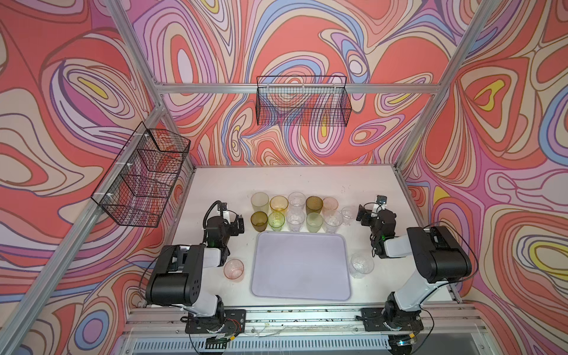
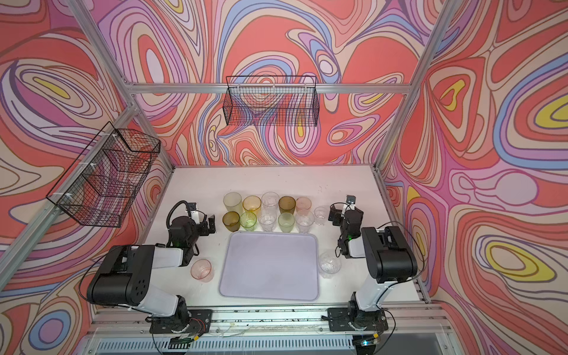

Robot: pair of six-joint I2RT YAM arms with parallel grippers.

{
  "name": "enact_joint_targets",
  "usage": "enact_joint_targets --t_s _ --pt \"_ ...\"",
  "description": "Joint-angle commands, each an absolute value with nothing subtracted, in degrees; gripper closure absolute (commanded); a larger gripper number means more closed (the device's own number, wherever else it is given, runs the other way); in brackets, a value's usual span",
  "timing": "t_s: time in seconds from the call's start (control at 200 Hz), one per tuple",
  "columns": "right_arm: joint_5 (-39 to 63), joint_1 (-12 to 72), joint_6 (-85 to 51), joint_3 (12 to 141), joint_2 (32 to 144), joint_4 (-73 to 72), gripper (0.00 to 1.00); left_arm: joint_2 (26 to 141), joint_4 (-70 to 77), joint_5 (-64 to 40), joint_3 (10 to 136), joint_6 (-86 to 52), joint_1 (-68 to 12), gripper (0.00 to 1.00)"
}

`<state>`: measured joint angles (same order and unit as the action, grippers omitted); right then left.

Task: Place the glasses into the tray
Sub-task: Pick up the glass from the middle-right of the table.

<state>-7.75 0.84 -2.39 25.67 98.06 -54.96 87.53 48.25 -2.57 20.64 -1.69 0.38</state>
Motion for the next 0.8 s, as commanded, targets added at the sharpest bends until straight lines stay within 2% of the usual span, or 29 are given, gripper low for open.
enact_joint_targets --t_s 0.0,0.305,0.451,0.796 --pt "-8.44 1.15 -1.89 26.47 98.88 -56.28 0.02 88.17 50.36 -3.04 21.70 -0.97 0.70 0.00" --pt "-8.51 1.14 -1.85 26.46 98.88 -56.25 0.02 88.20 50.36 -3.02 21.64 -0.86 0.70 0.00" --pt "-8.44 1.14 -1.87 26.46 98.88 -56.26 0.02 88.09 53.47 3.96 20.05 -3.83 0.70 0.00" --pt "-8.46 1.13 -1.90 26.50 98.87 -56.25 0.01 88.07 53.00 3.74 20.26 -3.73 0.71 0.00"
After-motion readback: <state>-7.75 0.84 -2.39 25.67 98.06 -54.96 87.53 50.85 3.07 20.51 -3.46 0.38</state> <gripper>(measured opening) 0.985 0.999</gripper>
